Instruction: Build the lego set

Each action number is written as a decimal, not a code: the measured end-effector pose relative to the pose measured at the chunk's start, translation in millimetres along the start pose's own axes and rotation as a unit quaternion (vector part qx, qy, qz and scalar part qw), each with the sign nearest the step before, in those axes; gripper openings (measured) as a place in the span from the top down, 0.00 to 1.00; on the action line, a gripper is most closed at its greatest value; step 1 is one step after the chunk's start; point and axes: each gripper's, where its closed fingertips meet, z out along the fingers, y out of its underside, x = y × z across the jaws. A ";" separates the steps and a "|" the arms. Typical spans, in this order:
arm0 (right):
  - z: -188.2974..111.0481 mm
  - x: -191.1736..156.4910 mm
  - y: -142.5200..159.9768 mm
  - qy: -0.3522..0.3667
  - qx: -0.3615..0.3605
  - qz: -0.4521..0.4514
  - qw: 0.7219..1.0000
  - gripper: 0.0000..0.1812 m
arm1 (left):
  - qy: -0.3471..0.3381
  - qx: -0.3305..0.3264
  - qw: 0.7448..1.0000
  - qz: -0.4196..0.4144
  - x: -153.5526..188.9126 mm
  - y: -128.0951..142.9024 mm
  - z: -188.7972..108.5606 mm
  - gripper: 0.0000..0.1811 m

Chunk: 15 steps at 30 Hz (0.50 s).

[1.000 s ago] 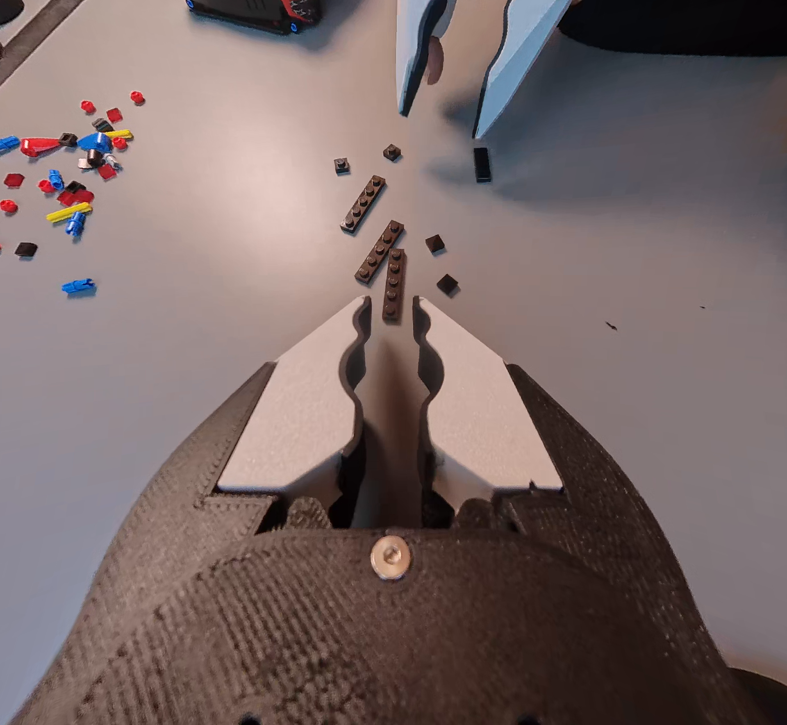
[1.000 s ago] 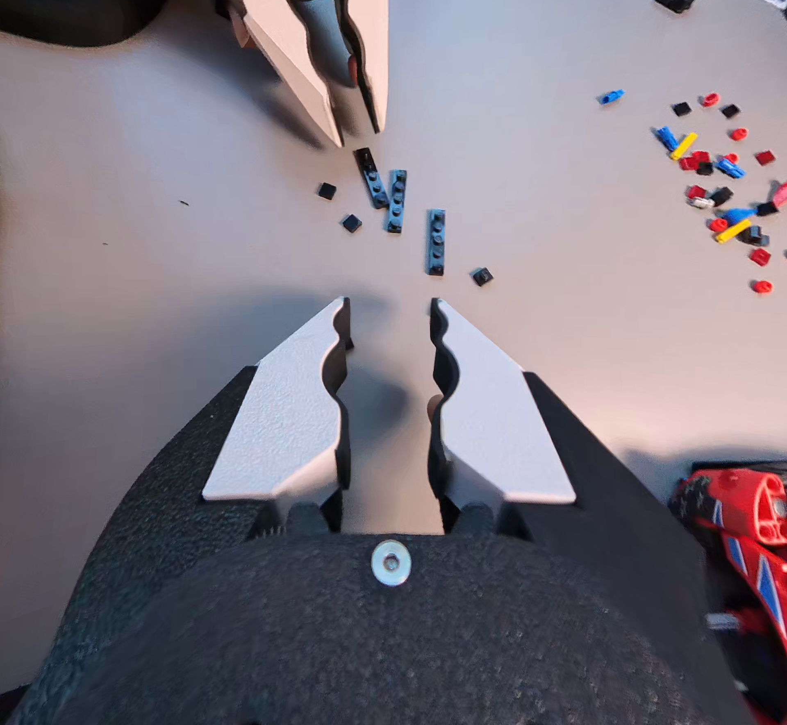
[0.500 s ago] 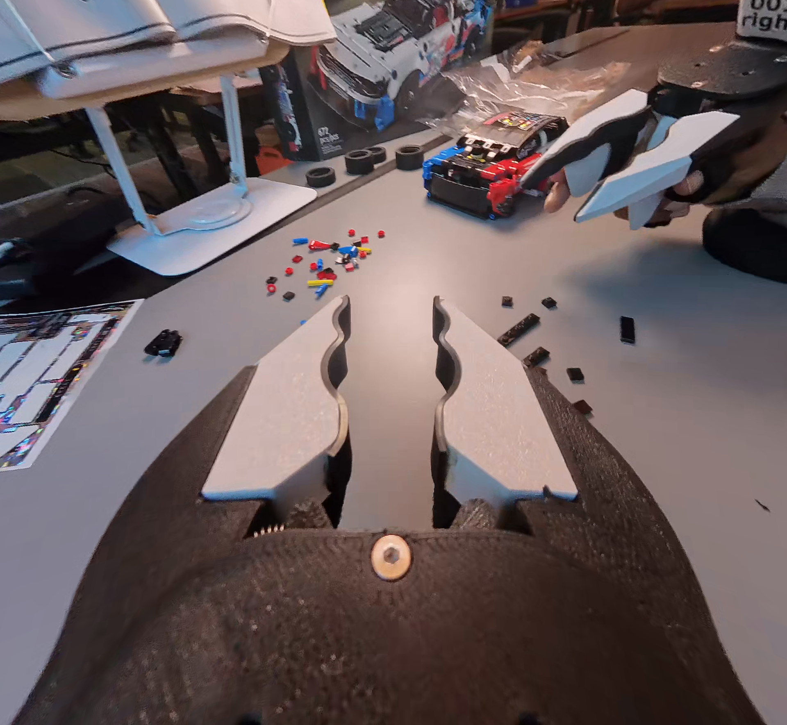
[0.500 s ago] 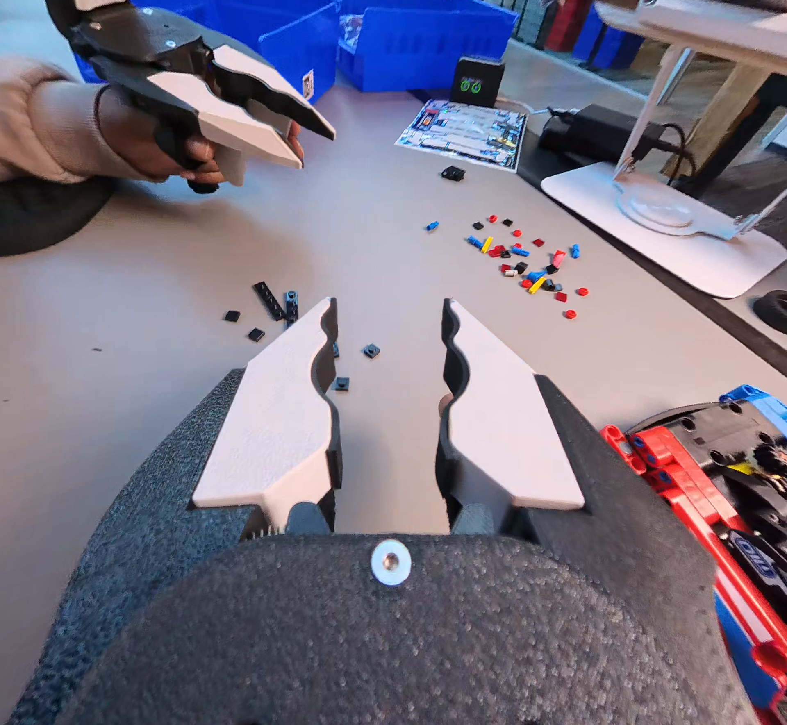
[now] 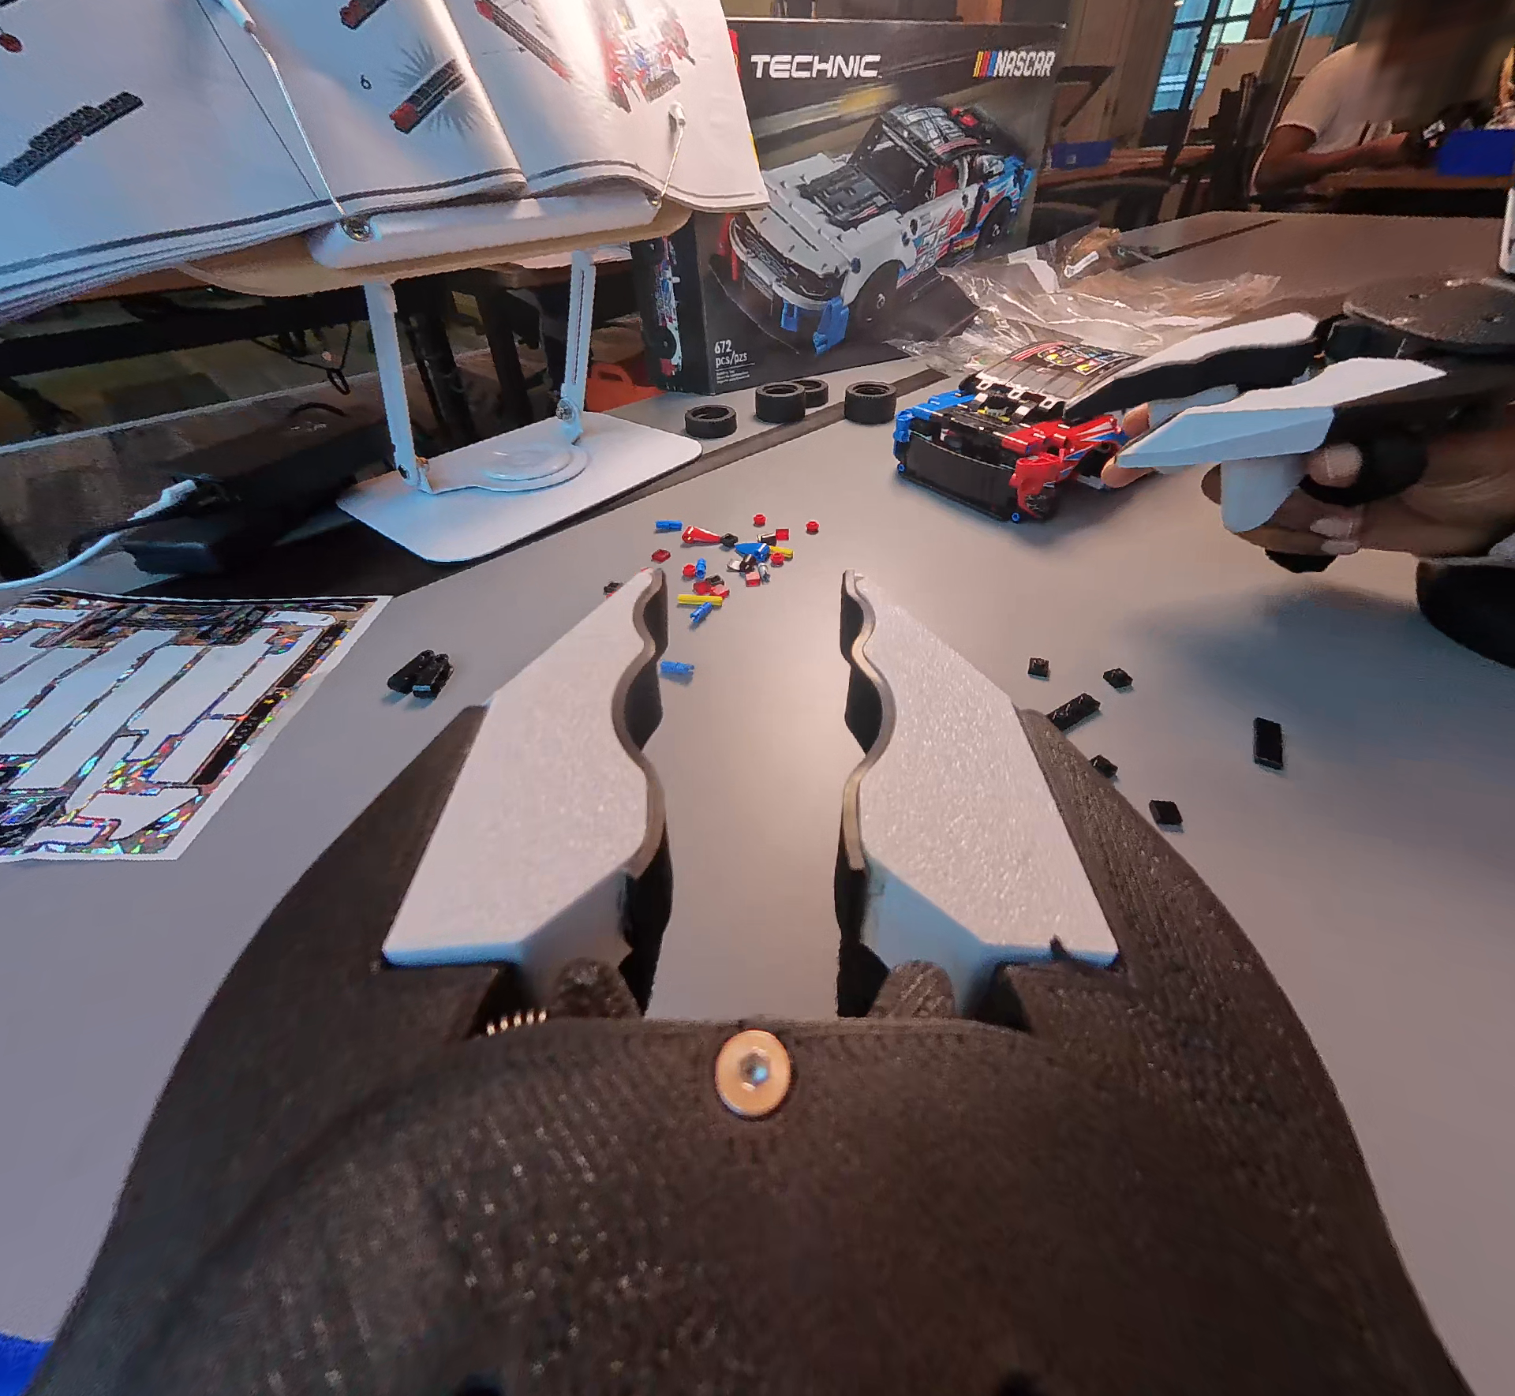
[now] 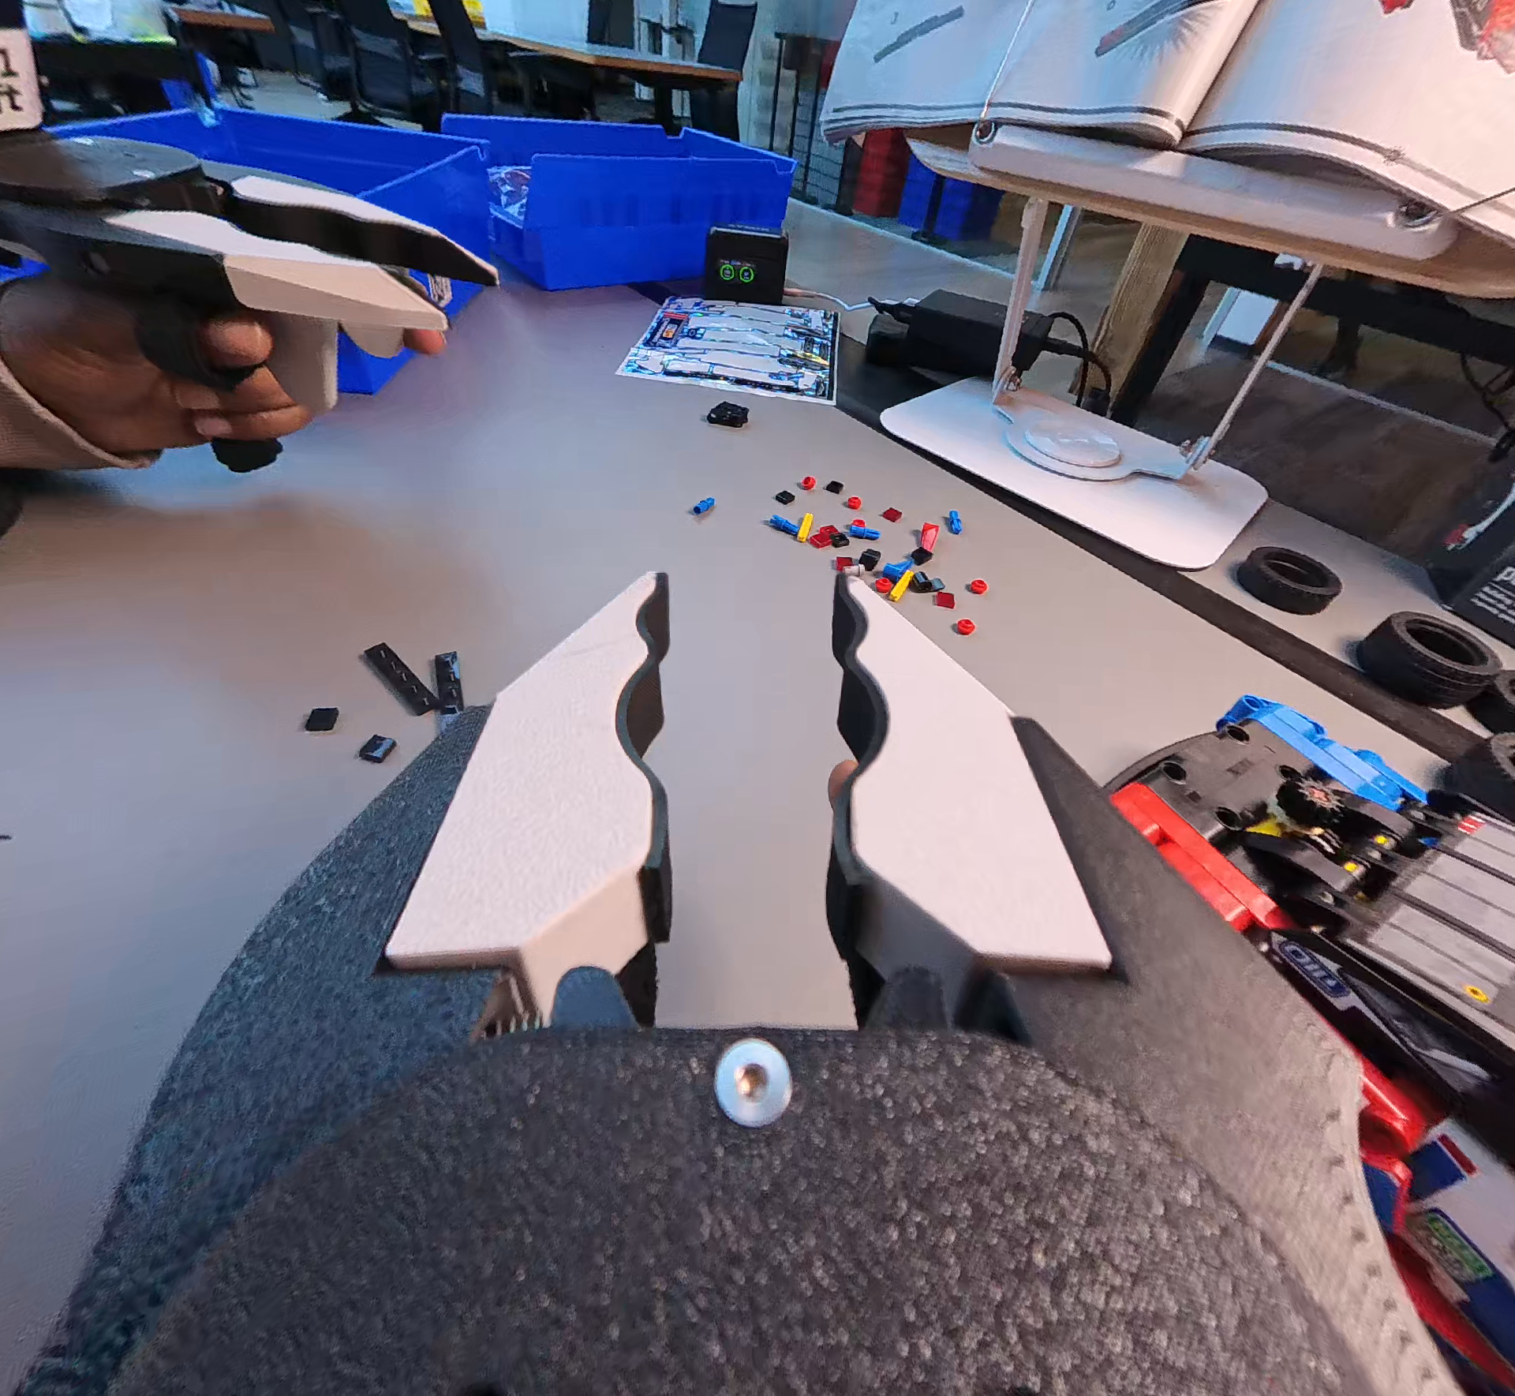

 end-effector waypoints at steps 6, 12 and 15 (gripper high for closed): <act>10.0 -4.7 9.3 0.006 -0.017 -0.009 1.000 0.82 | 0.005 0.012 1.000 -0.013 1.3 -6.4 -1.7 0.78; 16.0 -5.0 15.7 0.013 -0.035 -0.006 0.999 0.84 | 0.009 0.003 1.000 -0.007 5.6 -3.8 0.1 0.78; 24.3 -2.7 20.2 0.014 -0.059 0.027 0.998 0.86 | 0.002 -0.005 1.000 -0.005 2.8 -0.2 1.0 0.78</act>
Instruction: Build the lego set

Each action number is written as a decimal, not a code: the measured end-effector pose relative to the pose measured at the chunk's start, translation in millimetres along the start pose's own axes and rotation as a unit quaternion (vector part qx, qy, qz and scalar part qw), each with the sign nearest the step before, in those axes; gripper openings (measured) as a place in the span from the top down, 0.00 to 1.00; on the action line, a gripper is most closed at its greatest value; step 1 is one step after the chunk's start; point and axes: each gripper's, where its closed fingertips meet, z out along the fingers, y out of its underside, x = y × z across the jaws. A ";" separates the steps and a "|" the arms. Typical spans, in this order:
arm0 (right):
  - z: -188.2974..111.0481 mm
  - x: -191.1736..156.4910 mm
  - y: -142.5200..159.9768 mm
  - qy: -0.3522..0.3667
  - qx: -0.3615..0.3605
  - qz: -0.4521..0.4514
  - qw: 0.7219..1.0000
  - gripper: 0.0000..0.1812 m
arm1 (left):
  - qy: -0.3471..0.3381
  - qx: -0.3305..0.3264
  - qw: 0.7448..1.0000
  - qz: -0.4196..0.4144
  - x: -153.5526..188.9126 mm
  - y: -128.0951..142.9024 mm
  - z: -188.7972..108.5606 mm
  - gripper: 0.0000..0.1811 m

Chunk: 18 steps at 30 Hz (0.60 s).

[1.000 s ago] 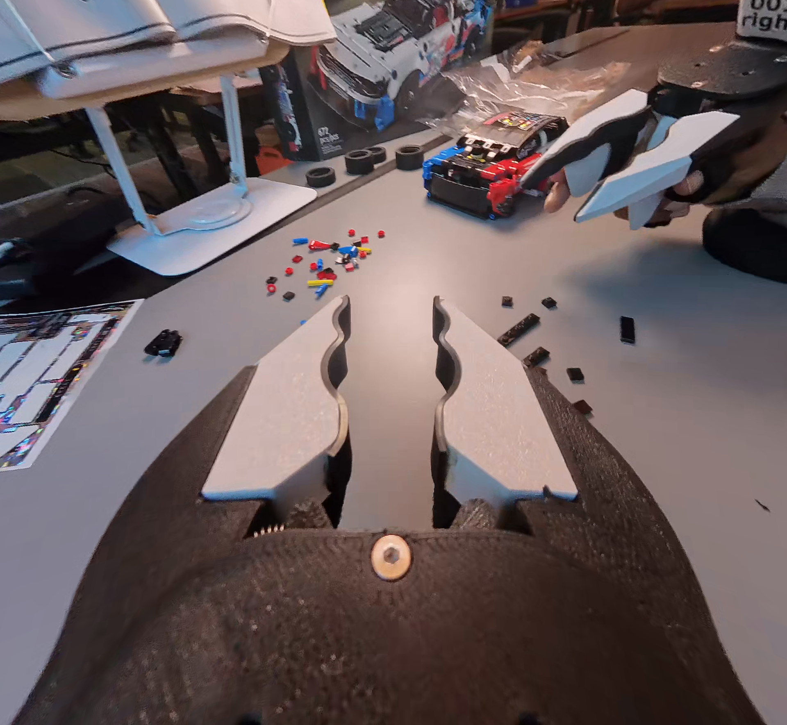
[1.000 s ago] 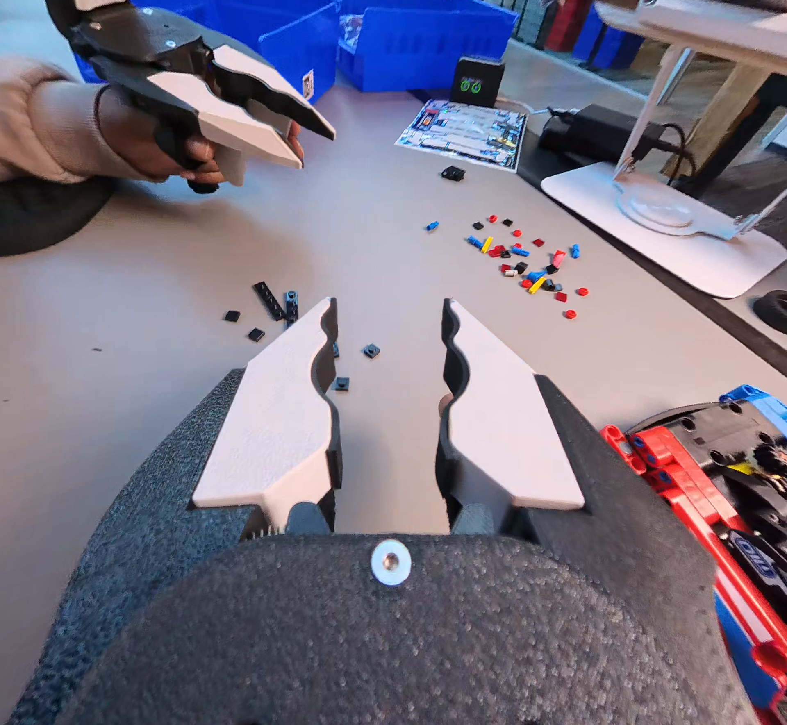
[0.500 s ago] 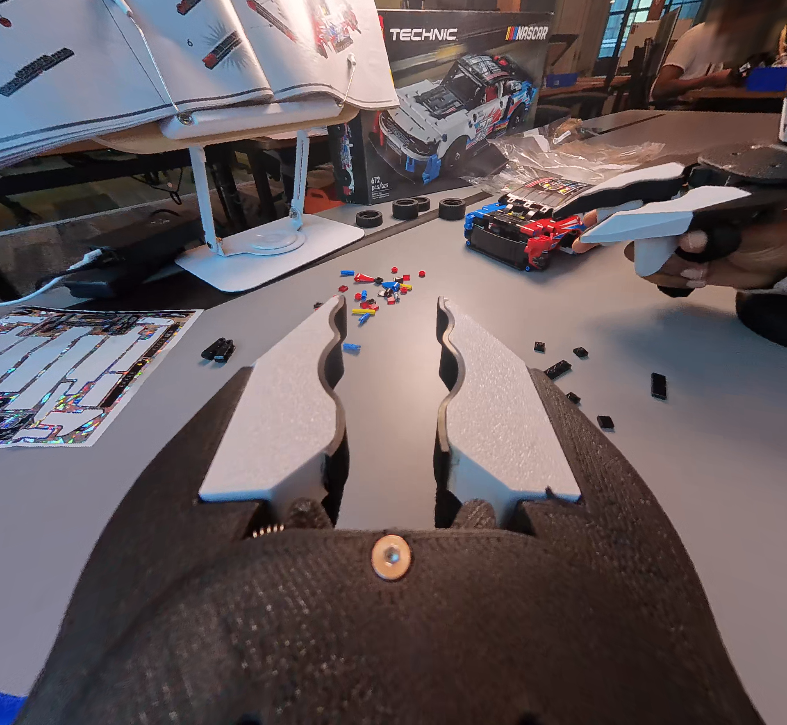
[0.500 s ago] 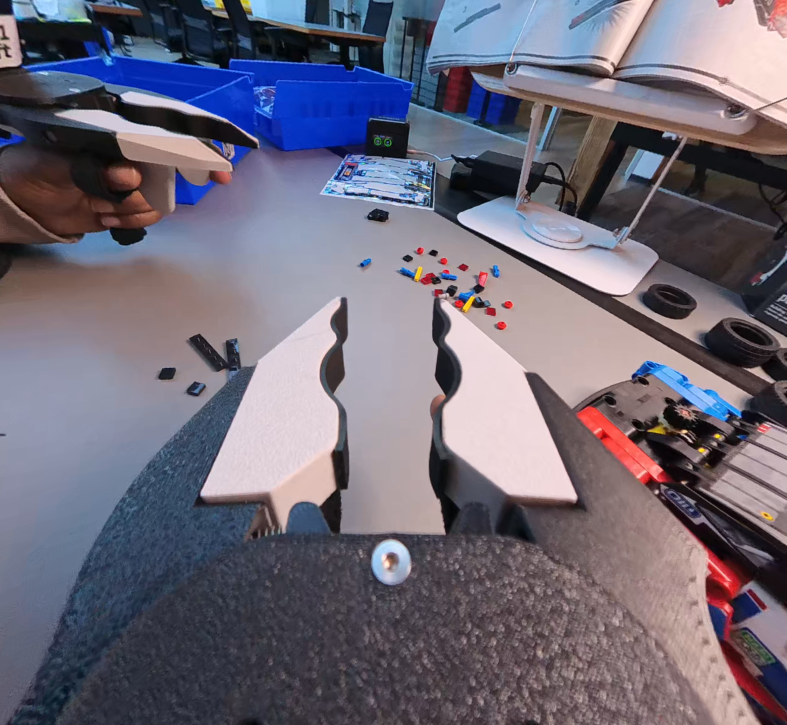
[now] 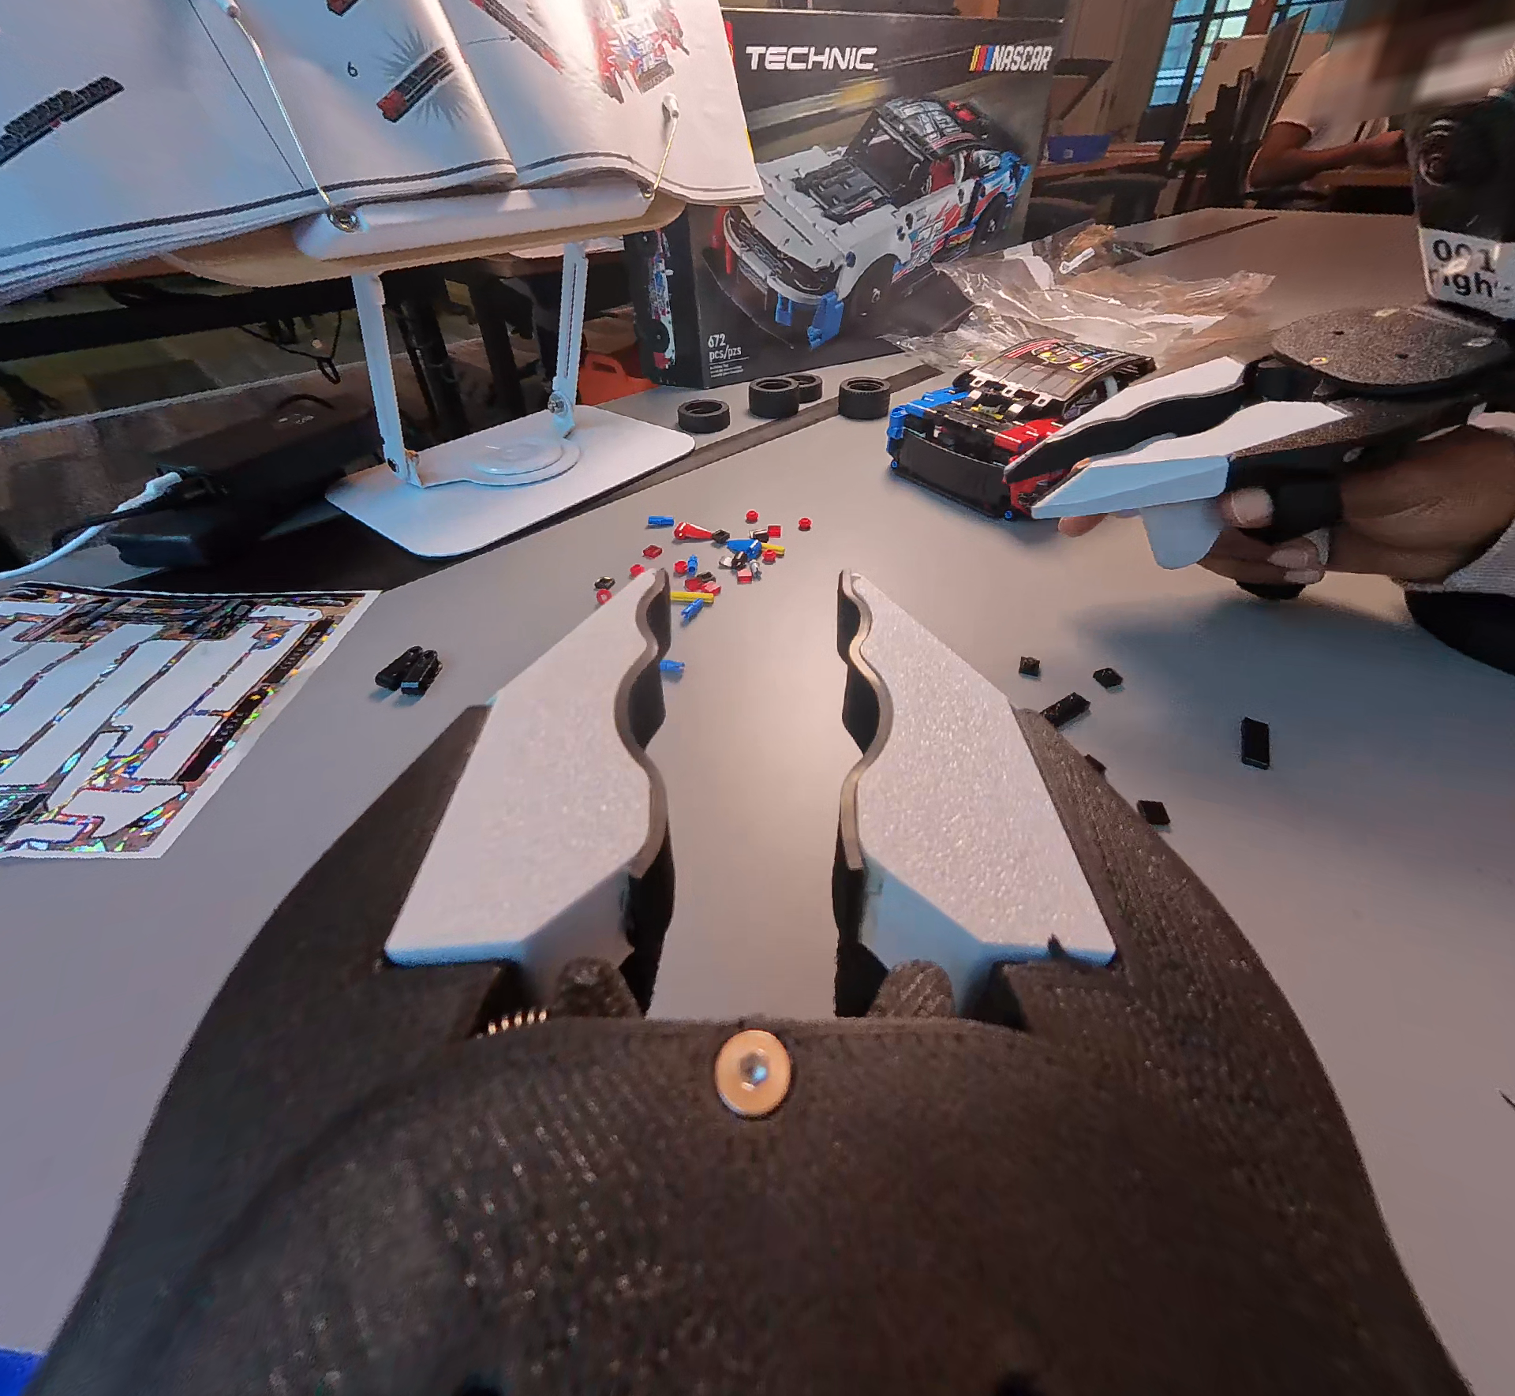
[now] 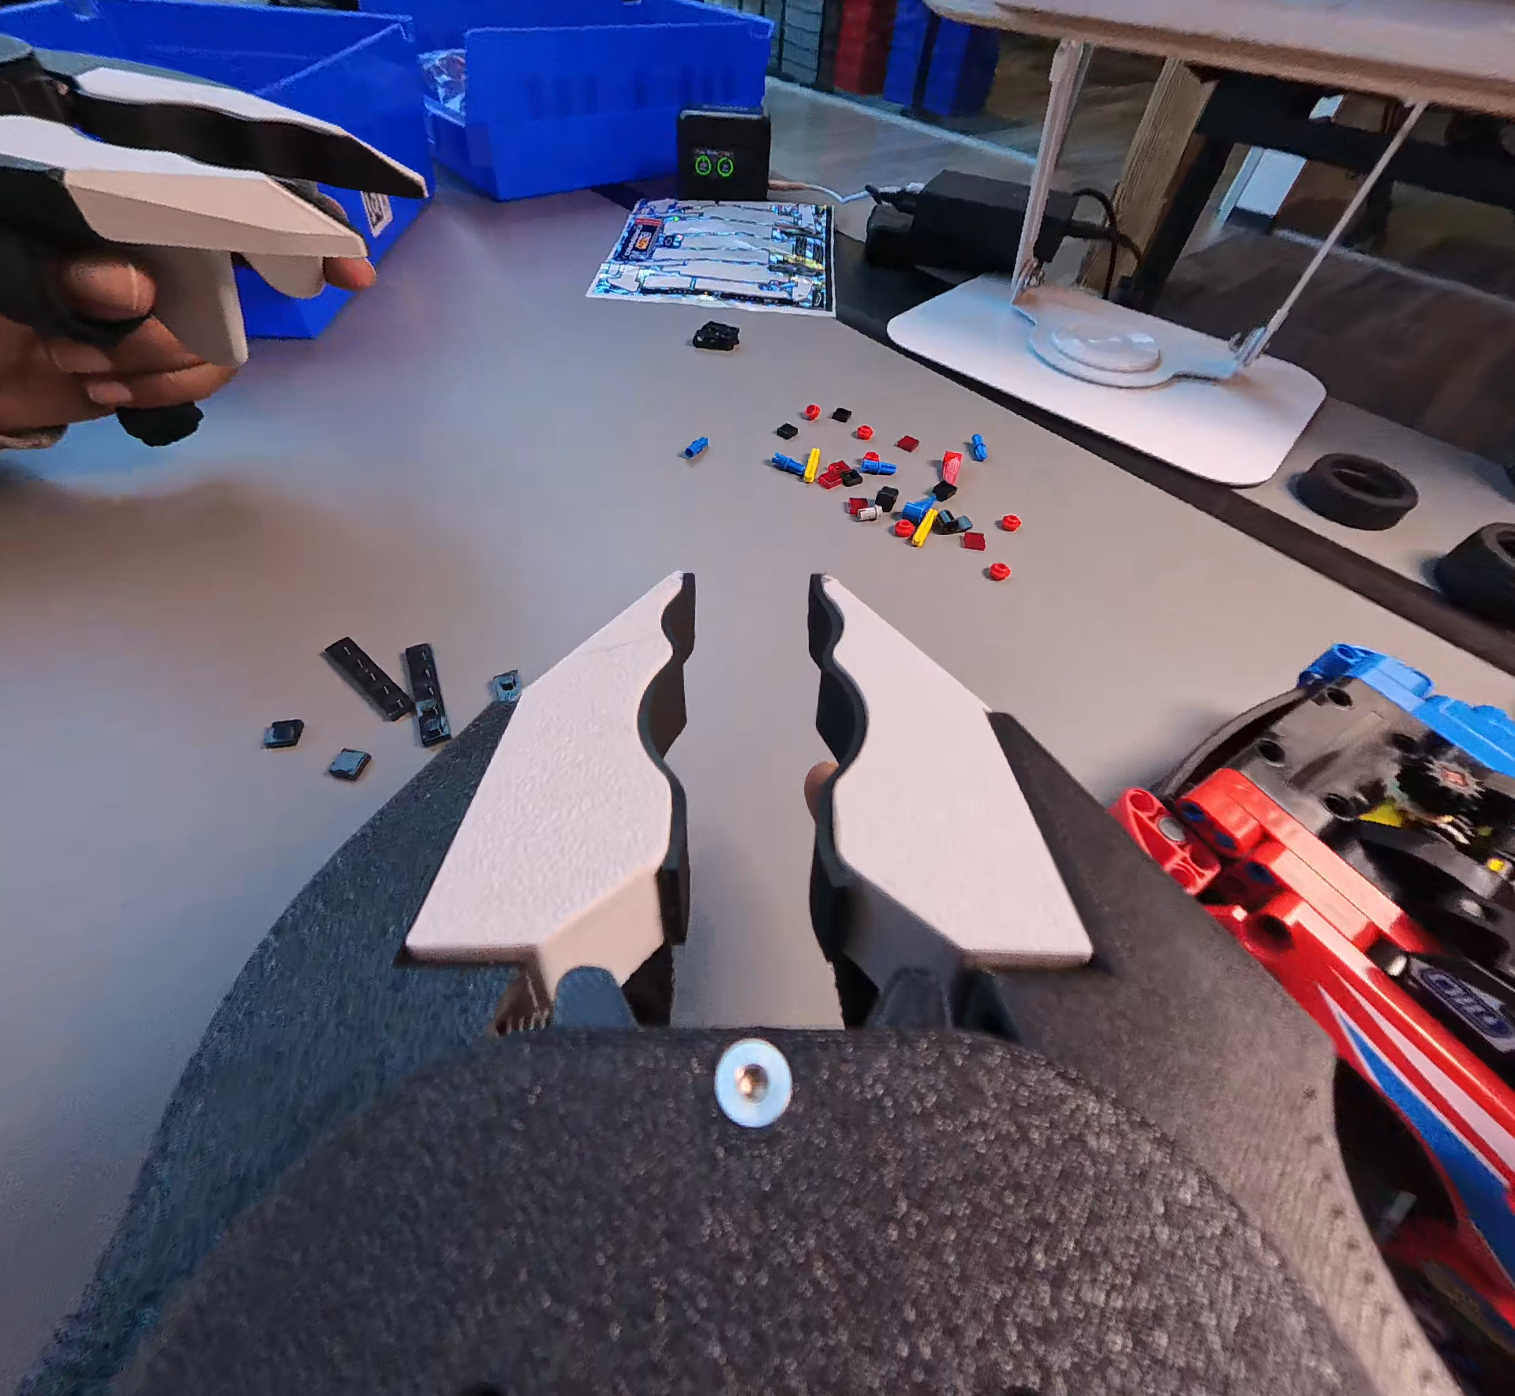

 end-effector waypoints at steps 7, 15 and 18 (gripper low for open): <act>36.6 26.9 -20.6 0.024 -0.075 -0.045 0.996 0.89 | -0.004 -0.014 1.000 0.006 0.7 5.7 1.6 0.79; 82.6 95.3 -45.1 0.057 -0.119 -0.027 0.991 1.00 | 0.004 -0.017 1.000 0.006 2.8 6.8 2.0 0.80; 94.4 96.3 -9.6 0.038 -0.217 -0.032 0.975 1.00 | 0.006 -0.016 1.000 0.003 2.6 6.3 1.7 0.80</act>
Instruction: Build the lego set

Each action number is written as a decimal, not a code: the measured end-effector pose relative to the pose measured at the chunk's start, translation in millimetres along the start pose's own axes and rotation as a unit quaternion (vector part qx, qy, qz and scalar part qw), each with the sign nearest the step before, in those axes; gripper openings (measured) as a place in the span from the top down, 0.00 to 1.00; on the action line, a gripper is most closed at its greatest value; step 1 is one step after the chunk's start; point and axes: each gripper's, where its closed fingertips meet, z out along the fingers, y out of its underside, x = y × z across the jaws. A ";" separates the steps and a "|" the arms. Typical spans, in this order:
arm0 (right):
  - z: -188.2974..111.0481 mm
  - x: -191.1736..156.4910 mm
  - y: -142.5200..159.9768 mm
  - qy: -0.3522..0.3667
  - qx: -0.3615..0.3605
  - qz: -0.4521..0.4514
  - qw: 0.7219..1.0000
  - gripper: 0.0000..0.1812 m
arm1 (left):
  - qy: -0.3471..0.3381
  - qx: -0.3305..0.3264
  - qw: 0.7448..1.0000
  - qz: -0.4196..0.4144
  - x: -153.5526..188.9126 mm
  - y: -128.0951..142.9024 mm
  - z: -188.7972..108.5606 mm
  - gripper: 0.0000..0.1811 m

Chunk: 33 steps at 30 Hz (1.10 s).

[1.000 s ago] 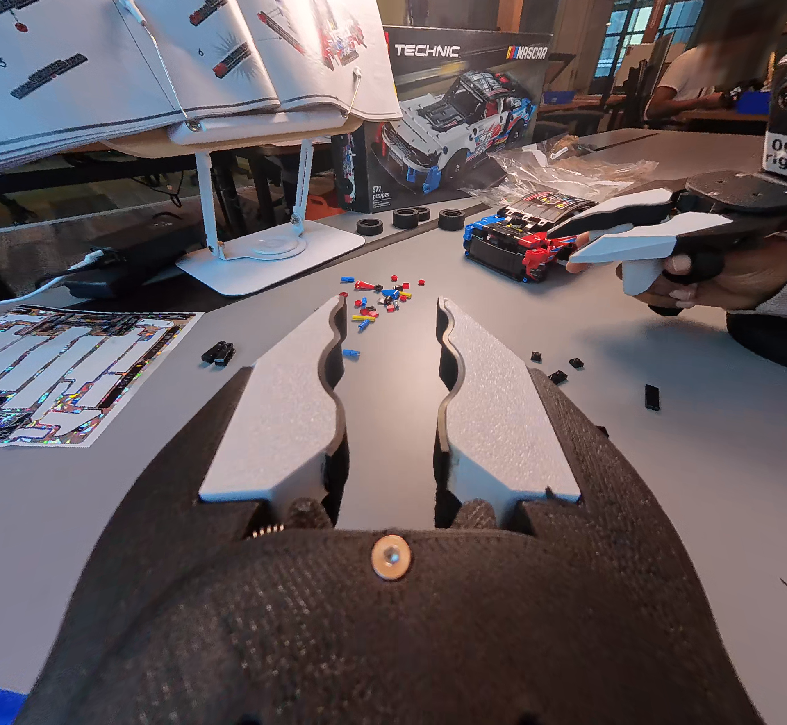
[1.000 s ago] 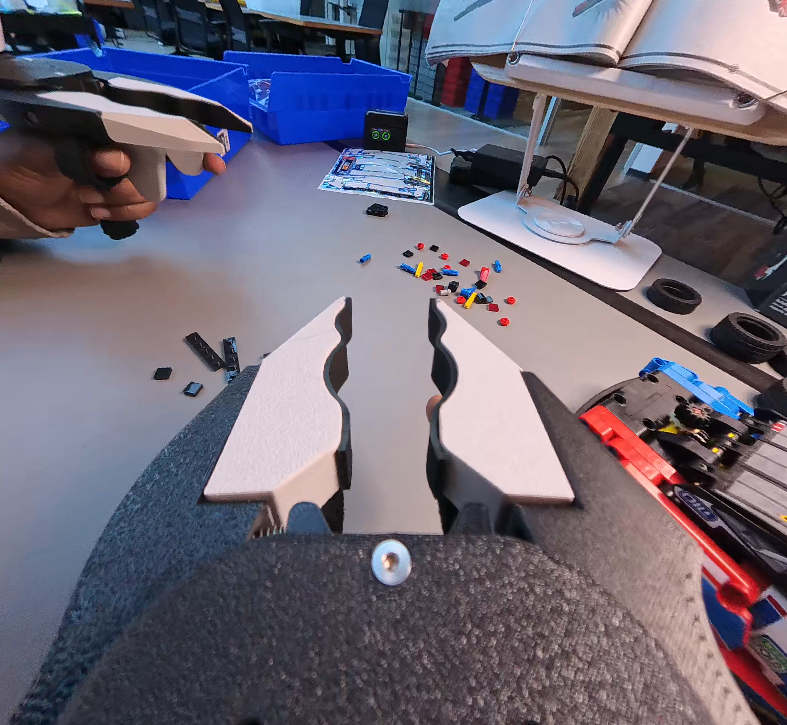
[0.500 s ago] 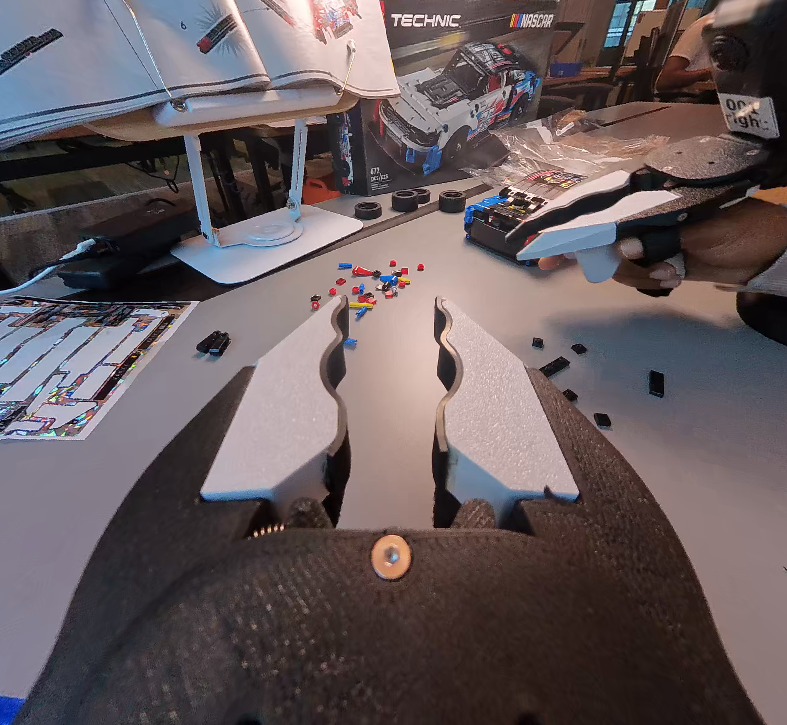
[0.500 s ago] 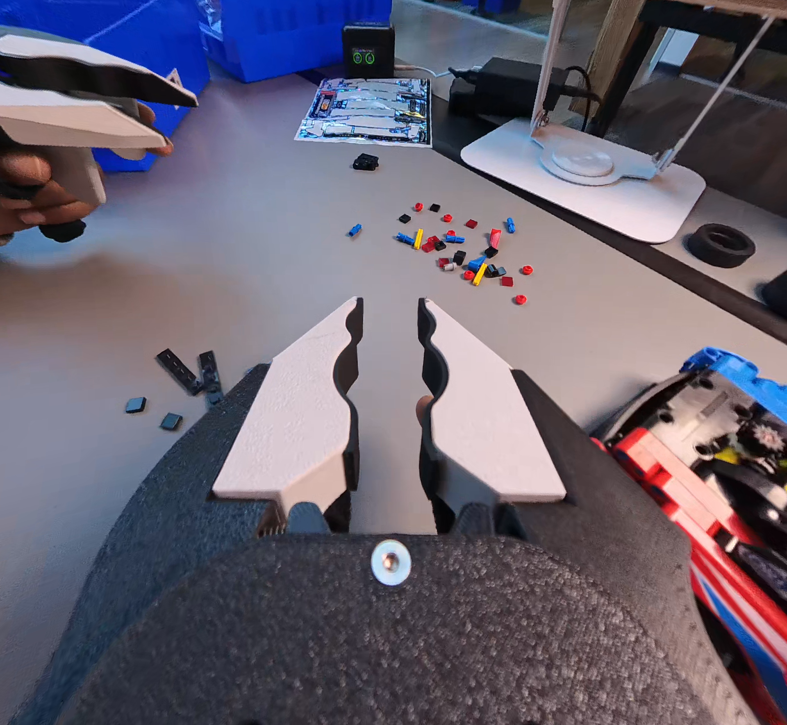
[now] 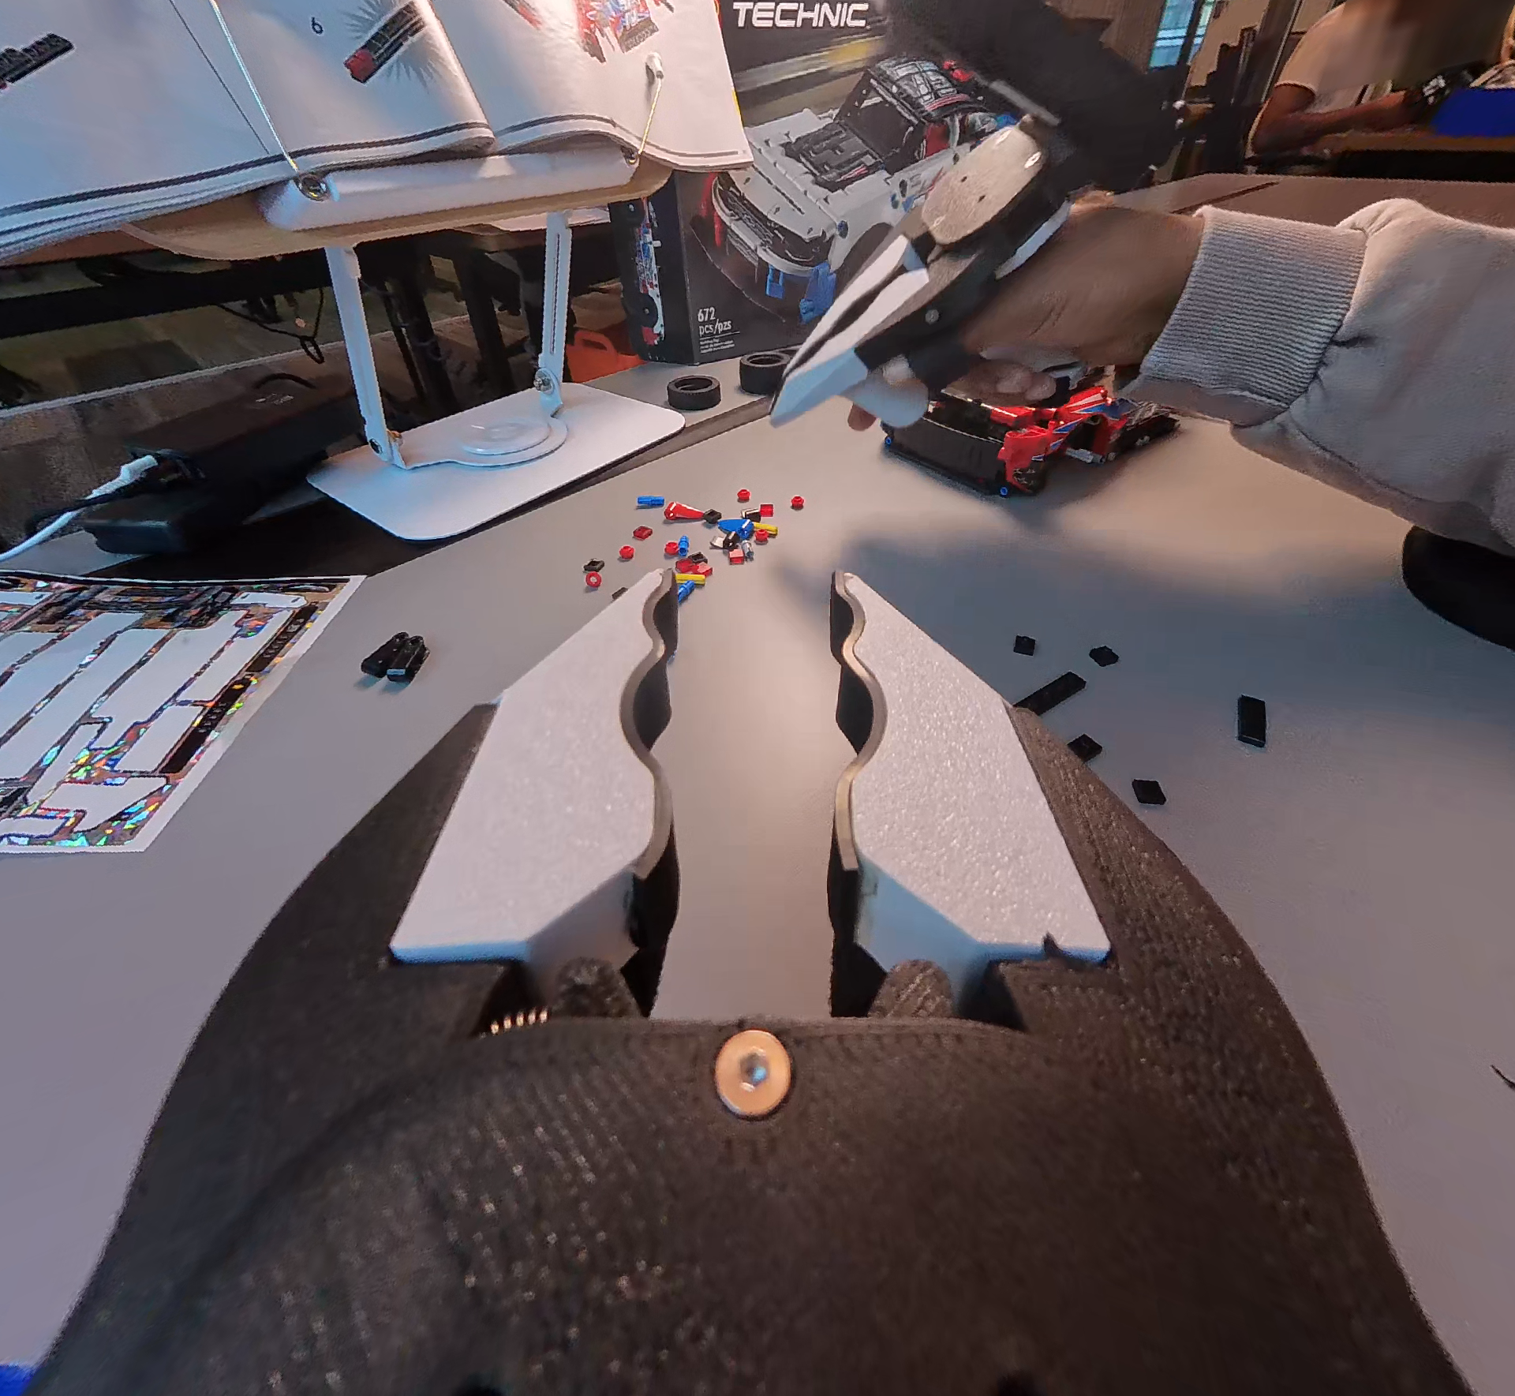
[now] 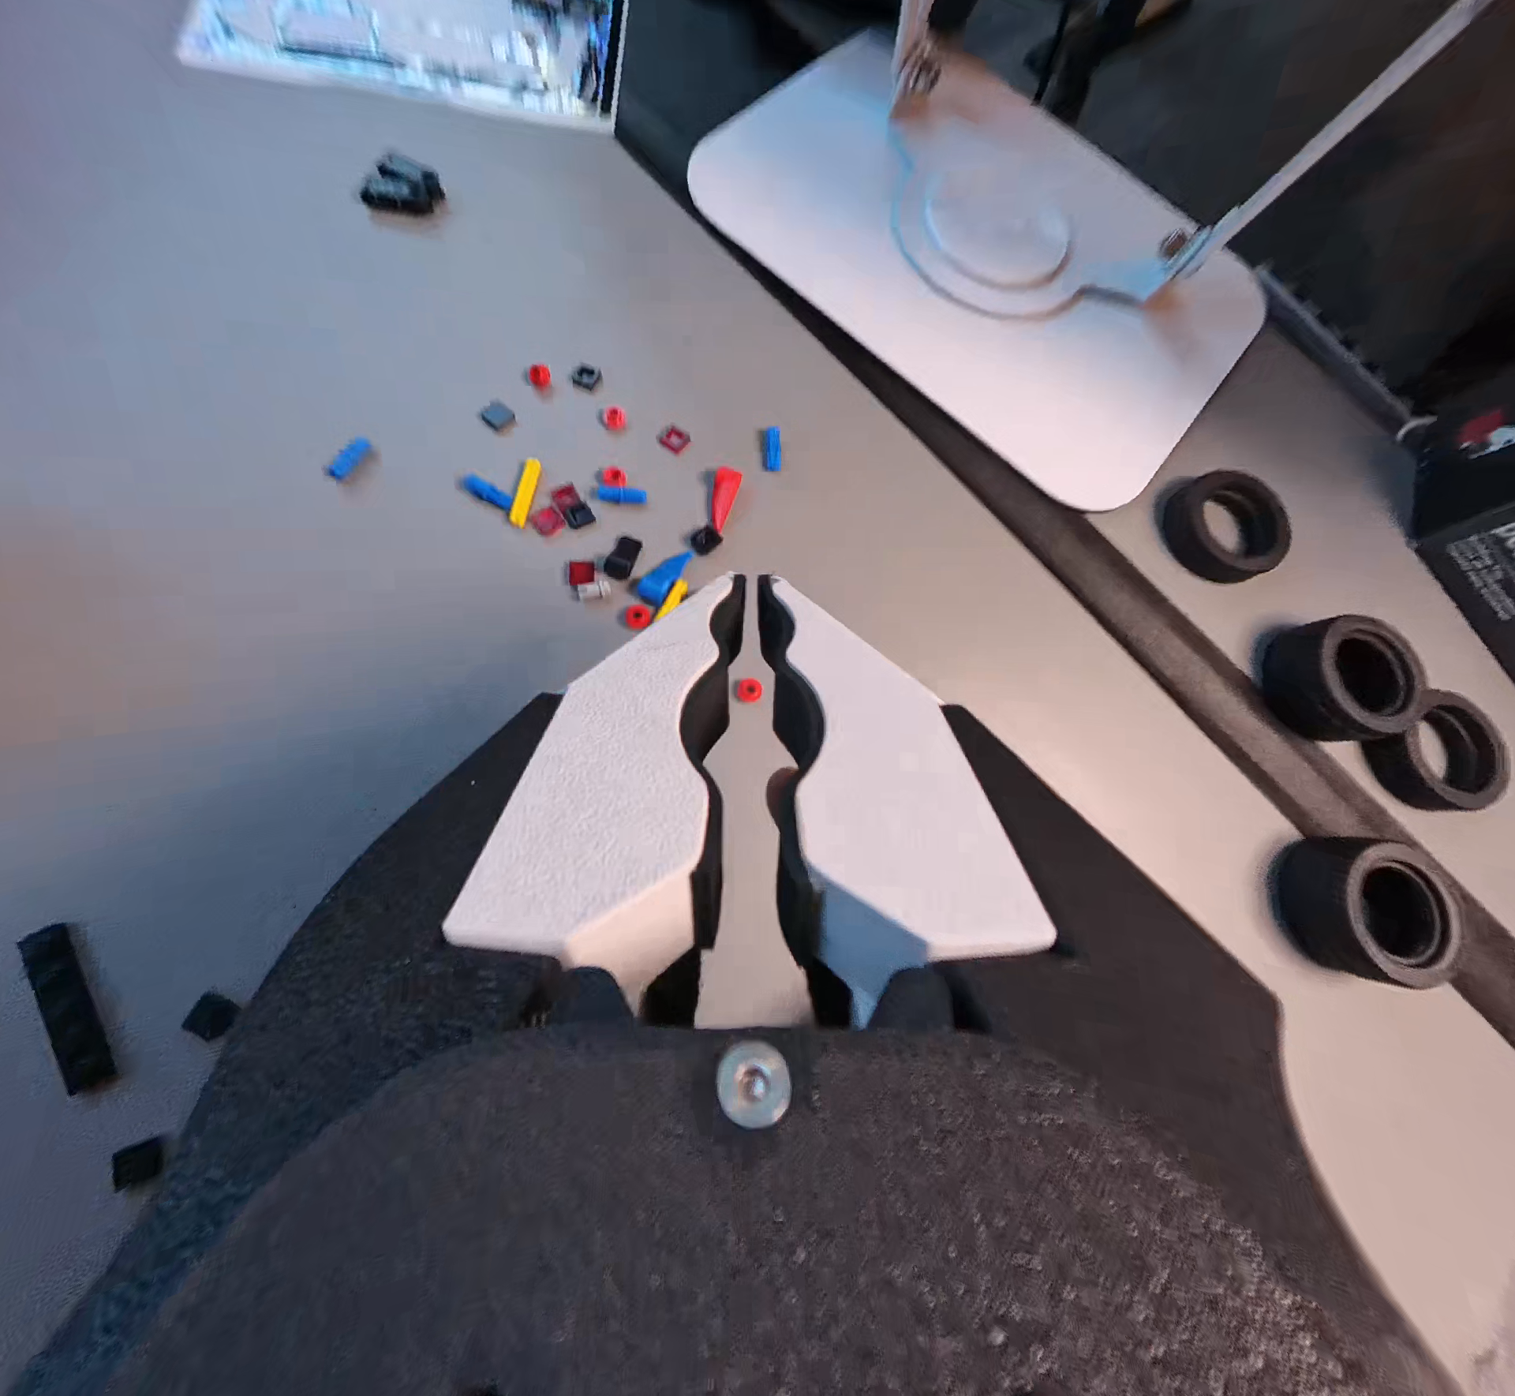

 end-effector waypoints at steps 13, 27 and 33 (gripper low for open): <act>32.3 -9.4 37.2 -0.032 -0.116 0.008 0.993 0.90 | 0.019 -0.009 1.000 -0.016 3.8 4.4 3.3 0.81; 41.9 -13.0 39.2 -0.075 -0.149 -0.003 0.986 0.97 | 0.026 -0.007 0.999 -0.020 6.1 2.9 2.8 0.81; 27.2 -18.3 29.0 -0.079 -0.114 -0.019 0.990 0.98 | 0.027 -0.007 0.999 -0.020 6.5 2.2 2.3 0.81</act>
